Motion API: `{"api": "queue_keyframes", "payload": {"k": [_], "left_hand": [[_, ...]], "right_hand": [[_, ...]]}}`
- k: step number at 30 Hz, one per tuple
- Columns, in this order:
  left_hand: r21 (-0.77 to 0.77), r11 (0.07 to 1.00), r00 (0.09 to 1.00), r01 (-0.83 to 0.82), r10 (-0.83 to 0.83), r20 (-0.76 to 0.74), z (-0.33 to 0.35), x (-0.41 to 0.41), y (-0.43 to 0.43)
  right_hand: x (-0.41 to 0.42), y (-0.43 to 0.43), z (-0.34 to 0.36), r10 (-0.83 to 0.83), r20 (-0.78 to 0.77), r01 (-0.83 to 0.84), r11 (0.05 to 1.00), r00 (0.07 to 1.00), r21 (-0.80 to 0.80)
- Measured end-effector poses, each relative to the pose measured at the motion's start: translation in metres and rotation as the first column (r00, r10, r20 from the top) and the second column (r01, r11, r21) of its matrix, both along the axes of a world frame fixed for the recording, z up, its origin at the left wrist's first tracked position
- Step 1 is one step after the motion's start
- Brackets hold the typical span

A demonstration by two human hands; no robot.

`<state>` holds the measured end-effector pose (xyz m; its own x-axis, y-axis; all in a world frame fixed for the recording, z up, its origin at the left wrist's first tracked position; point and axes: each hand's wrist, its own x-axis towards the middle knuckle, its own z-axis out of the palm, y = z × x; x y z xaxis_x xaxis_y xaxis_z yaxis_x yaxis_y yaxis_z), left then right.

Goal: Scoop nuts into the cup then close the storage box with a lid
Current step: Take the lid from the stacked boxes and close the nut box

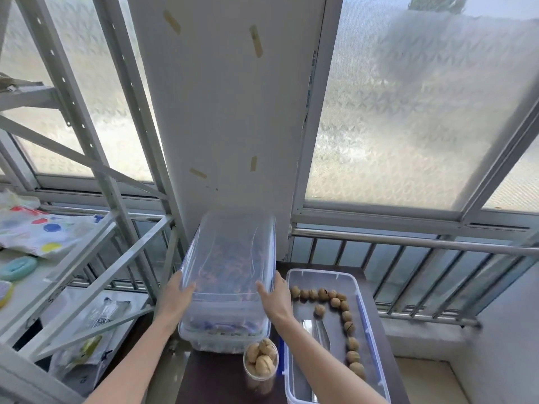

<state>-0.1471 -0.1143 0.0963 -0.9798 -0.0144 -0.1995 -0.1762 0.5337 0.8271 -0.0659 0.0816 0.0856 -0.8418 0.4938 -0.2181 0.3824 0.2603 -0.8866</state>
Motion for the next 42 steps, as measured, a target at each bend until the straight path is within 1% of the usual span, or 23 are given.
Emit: {"api": "queue_keyframes", "payload": {"k": [3,7,10,12,15,18,19,21,22,24,27,28,30,32,34,35,37,38,40,42], "left_hand": [[0.065,0.998,0.999,-0.023,0.025,-0.031,0.006,0.005,0.0],[0.122,0.993,0.995,-0.007,0.019,-0.101,0.016,0.021,0.009],[0.173,0.979,0.976,0.11,-0.074,-0.203,0.029,0.047,0.04],[0.169,0.962,0.952,0.214,-0.166,-0.257,0.031,0.068,0.069],[0.154,0.939,0.921,0.309,-0.254,-0.296,0.013,0.105,0.112],[0.147,0.931,0.927,0.333,-0.294,-0.234,-0.02,0.148,0.144],[0.147,0.933,0.933,0.329,-0.298,-0.201,-0.032,0.161,0.151],[0.152,0.935,0.943,0.322,-0.302,-0.138,-0.057,0.181,0.16],[0.153,0.936,0.947,0.317,-0.305,-0.097,-0.068,0.19,0.163],[0.137,0.946,0.955,0.295,-0.294,-0.026,-0.086,0.203,0.165],[0.121,0.963,0.968,0.242,-0.248,0.038,-0.108,0.214,0.166],[0.112,0.967,0.97,0.229,-0.236,0.05,-0.114,0.215,0.165],[0.097,0.976,0.976,0.194,-0.203,0.084,-0.125,0.216,0.163],[0.043,0.987,0.984,0.157,-0.16,0.079,-0.145,0.212,0.161],[-0.016,0.987,0.987,0.159,-0.159,0.02,-0.162,0.208,0.161],[-0.047,0.984,0.986,0.169,-0.169,0.011,-0.167,0.206,0.159],[-0.062,0.977,0.979,0.203,-0.201,0.041,-0.164,0.202,0.158],[-0.053,0.974,0.975,0.218,-0.216,0.053,-0.162,0.2,0.159],[-0.07,0.971,0.973,0.229,-0.225,0.051,-0.166,0.199,0.159],[-0.083,0.969,0.972,0.233,-0.229,0.05,-0.17,0.198,0.16]], "right_hand": [[0.003,0.005,0.006,-0.01,-0.059,0.006,0.998,0.998,-0.066],[0.02,0.026,0.018,0.022,-0.119,-0.028,0.998,0.993,-0.051],[0.051,0.062,0.022,0.026,-0.109,-0.029,0.999,0.994,-0.033],[0.08,0.089,0.015,-0.011,-0.091,0.013,1.0,0.996,0.027],[0.133,0.137,-0.026,-0.041,-0.052,0.045,0.995,0.998,0.084],[0.183,0.172,-0.057,-0.093,0.064,0.088,0.993,0.994,0.08],[0.197,0.185,-0.072,-0.098,0.09,0.092,0.993,0.991,0.069],[0.218,0.195,-0.08,-0.118,0.119,0.111,0.992,0.986,0.064],[0.227,0.201,-0.091,-0.129,0.134,0.122,0.991,0.983,0.062],[0.24,0.214,-0.119,-0.102,0.16,0.095,0.994,0.982,0.049],[0.245,0.213,-0.14,-0.097,0.216,0.093,0.995,0.972,0.032],[0.244,0.21,-0.141,-0.102,0.206,0.102,0.995,0.973,0.012],[0.24,0.195,-0.121,-0.091,0.22,0.093,0.996,0.971,-0.001],[0.235,0.184,-0.106,-0.078,0.264,0.087,0.996,0.961,-0.021],[0.231,0.185,-0.117,-0.094,0.233,0.099,0.995,0.968,-0.014],[0.23,0.191,-0.131,-0.095,0.226,0.1,0.995,0.969,-0.012],[0.23,0.216,-0.194,-0.071,0.241,0.08,0.996,0.968,-0.028],[0.229,0.219,-0.204,-0.072,0.261,0.081,0.996,0.963,-0.024],[0.227,0.214,-0.194,-0.085,0.309,0.083,0.996,0.947,0.018],[0.224,0.196,-0.159,-0.095,0.342,0.067,0.994,0.935,0.091]]}}
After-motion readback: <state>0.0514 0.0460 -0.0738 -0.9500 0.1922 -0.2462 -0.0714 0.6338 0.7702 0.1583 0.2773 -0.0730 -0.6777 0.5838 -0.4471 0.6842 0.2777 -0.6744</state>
